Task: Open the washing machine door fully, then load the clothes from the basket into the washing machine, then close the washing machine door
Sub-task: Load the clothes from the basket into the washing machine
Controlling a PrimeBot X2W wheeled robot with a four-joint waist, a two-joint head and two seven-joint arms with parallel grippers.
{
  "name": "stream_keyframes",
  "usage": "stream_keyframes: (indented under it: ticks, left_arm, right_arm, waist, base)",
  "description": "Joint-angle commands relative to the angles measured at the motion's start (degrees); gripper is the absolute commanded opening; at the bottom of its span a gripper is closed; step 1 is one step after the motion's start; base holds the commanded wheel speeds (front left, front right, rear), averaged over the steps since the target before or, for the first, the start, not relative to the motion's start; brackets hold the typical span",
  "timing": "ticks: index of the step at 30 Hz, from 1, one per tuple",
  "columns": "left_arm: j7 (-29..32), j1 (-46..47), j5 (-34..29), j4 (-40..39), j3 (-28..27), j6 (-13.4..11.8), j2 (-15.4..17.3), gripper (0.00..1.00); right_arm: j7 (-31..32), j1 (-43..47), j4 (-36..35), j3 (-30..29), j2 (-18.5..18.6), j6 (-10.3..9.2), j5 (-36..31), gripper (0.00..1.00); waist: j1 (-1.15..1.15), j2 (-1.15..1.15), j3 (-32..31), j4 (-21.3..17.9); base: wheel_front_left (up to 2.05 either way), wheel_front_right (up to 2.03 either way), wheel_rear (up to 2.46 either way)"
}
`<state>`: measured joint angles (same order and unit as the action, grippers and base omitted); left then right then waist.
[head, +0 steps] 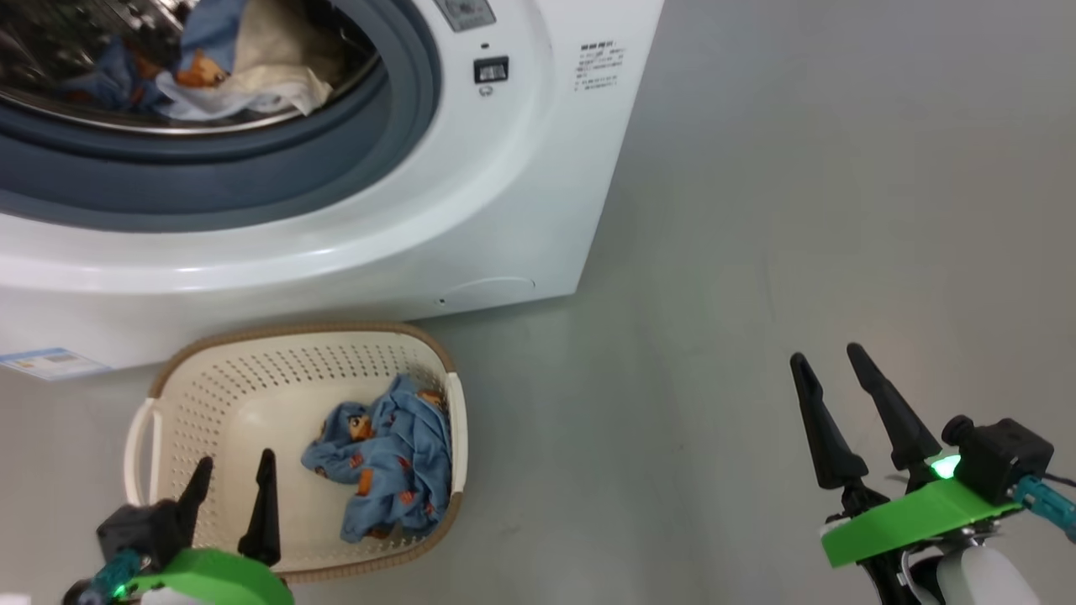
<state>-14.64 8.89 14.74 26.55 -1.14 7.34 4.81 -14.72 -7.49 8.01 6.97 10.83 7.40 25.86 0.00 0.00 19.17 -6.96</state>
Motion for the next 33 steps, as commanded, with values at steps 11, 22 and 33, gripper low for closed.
stream_keyframes:
  ticks: [11, 22, 33]
  left_arm:
    - [-0.36, 12.29, 4.60, 14.92, 7.27, 0.14, 4.38, 1.00]
    - [-0.36, 22.26, 9.17, 24.82, 15.76, 0.14, 5.69, 1.00]
    - [-0.36, 31.86, 15.73, 32.56, 28.25, 0.14, 7.81, 1.00]
  right_arm:
    - [-0.28, -5.46, -2.36, 2.22, -1.24, 0.09, 0.04, 1.00]
    - [-0.28, -9.74, -3.41, 2.47, -2.10, 0.09, -0.16, 1.00]
    - [-0.28, -13.50, -4.46, 3.14, -2.33, 0.09, -0.58, 1.00]
  waist:
    - [0.00, 0.00, 9.72, -2.52]
    - [0.00, 0.00, 17.47, -3.18]
    - [0.00, 0.00, 25.12, -4.51]
  base:
    - [0.00, 0.00, 0.00]
    - [0.00, 0.00, 0.00]
    - [0.00, 0.00, 0.00]
